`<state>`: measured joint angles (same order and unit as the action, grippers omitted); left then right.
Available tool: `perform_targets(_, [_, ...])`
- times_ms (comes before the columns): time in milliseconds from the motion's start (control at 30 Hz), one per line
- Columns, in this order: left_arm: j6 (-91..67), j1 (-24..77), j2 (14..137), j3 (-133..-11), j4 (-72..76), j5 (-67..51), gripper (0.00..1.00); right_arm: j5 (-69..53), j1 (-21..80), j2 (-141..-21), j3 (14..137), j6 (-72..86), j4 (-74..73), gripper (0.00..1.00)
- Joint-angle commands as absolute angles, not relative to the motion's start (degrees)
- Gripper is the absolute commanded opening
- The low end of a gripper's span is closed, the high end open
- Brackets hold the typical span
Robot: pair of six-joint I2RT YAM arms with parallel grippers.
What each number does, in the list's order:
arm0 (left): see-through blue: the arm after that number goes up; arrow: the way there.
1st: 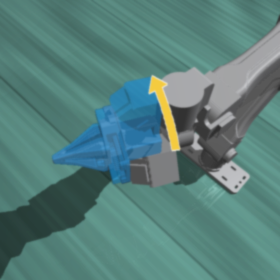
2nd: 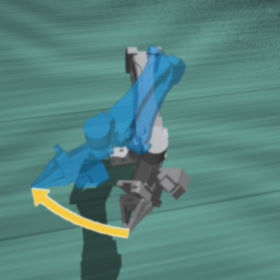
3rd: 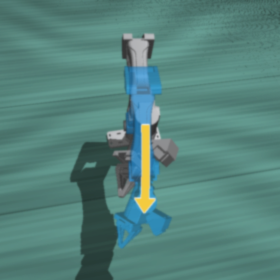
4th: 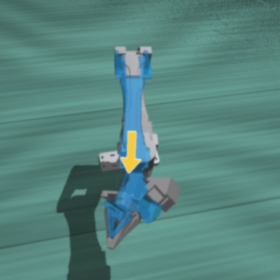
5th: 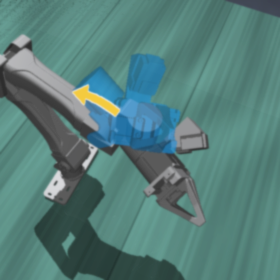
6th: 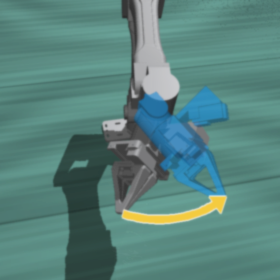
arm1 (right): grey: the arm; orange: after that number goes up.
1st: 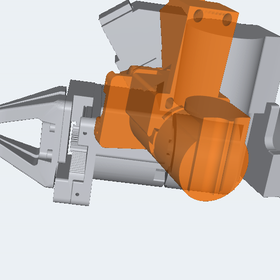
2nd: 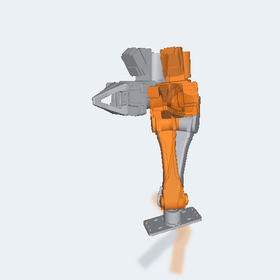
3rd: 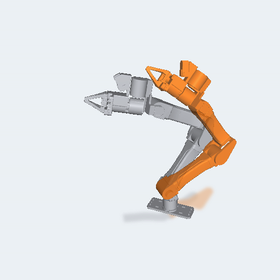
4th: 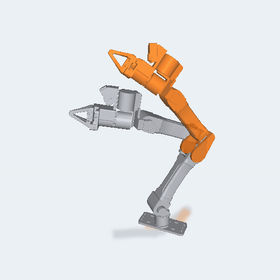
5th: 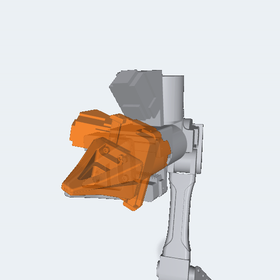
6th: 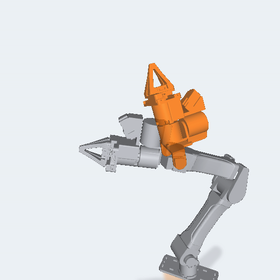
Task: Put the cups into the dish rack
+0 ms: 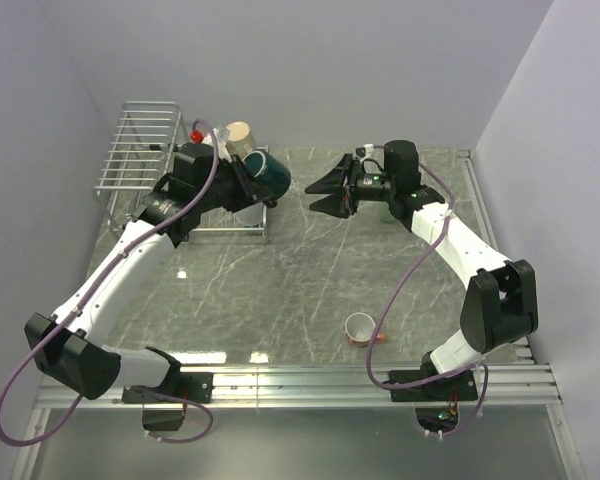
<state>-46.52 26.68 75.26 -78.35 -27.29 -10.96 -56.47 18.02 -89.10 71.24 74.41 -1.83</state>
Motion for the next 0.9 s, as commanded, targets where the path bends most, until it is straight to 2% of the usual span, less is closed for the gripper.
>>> perform_targets(0, [-42.9, 24.2, 73.7, -81.0, -28.2, -5.1, 0.00, -58.1, 17.8, -87.9, 72.4, 71.4, -3.5, 0.58])
perform_targets(200, [-41.6, 20.4, 72.8, -80.2, -31.8, -0.2, 0.00, -57.8, 17.1, -86.9, 70.2, 69.5, -5.2, 0.58])
perform_targets(500, [-39.8, 19.2, 77.2, -80.0, -35.1, 14.1, 0.00, -57.7, 17.0, -85.9, 68.8, 67.2, -7.5, 0.58])
perform_targets(867, [-43.7, 18.7, 85.8, -76.9, -29.8, 19.9, 0.00, -56.5, 17.0, -83.3, 65.7, 63.9, -11.8, 0.57])
